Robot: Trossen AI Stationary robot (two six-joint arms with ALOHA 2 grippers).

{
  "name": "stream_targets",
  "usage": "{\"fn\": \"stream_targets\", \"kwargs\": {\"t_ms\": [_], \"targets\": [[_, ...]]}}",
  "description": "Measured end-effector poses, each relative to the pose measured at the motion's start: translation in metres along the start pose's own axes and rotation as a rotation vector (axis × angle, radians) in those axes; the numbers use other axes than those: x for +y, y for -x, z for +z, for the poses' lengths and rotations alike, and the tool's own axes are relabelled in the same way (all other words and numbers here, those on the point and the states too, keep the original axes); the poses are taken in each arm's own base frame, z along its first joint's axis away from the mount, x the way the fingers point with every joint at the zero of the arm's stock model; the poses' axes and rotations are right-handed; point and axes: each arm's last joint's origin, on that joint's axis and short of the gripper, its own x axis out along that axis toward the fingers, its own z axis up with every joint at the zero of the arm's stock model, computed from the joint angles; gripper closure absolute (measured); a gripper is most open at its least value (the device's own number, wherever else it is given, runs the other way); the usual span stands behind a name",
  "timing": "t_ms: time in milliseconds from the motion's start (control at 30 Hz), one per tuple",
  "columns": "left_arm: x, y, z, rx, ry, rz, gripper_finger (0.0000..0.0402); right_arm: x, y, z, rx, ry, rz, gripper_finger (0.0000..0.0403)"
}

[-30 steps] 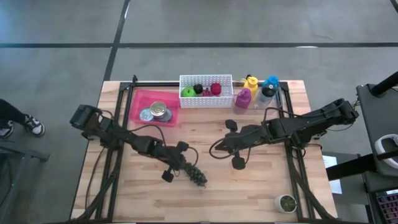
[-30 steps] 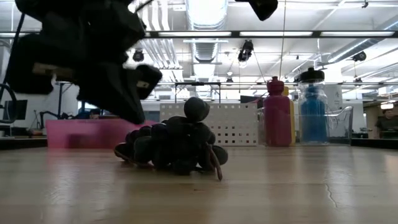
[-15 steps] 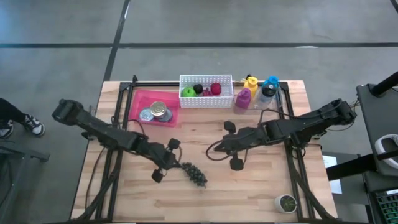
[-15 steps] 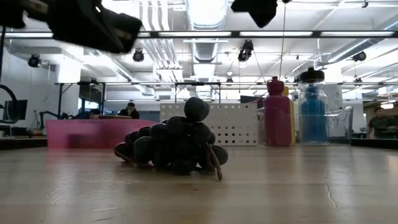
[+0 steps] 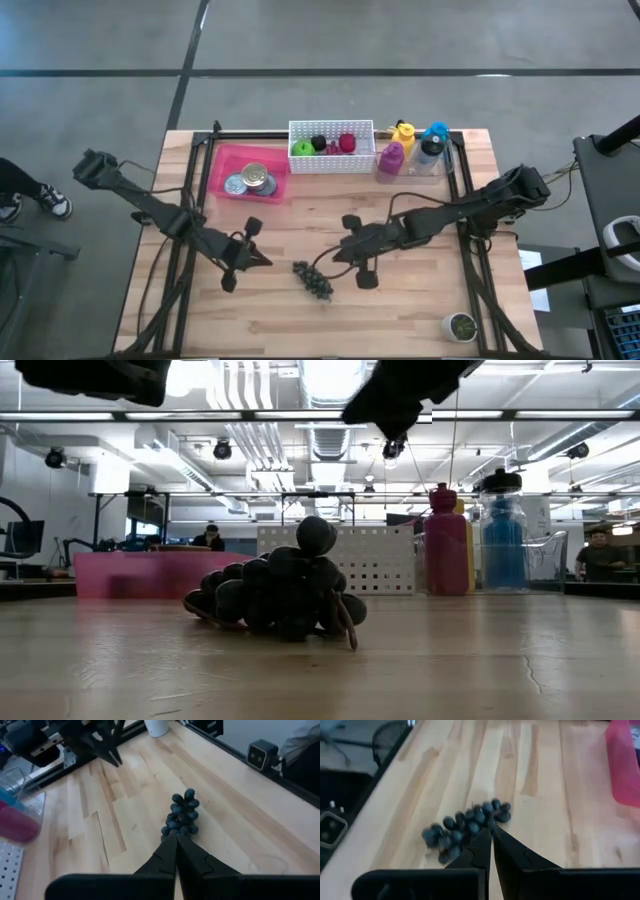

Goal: Pick & Place Food Item
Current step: Put the black grapes into the white bin

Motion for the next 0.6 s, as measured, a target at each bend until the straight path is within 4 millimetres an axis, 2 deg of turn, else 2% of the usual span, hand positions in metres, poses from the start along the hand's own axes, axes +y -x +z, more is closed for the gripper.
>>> {"fn": "stream_targets", "kwargs": {"t_ms": [333, 600], "targets": [[-0.001, 0.003, -0.006, 0.007, -0.03, 0.019, 0.0392, 0.003, -0.022, -0.005, -0.009, 0.018, 0.08, 0.0379], [-0.001, 0.003, -0.006, 0.006, -0.032, 0.019, 0.0392, 0.01, -0.026, -0.006, -0.016, 0.039, 0.098, 0.0314]]}}
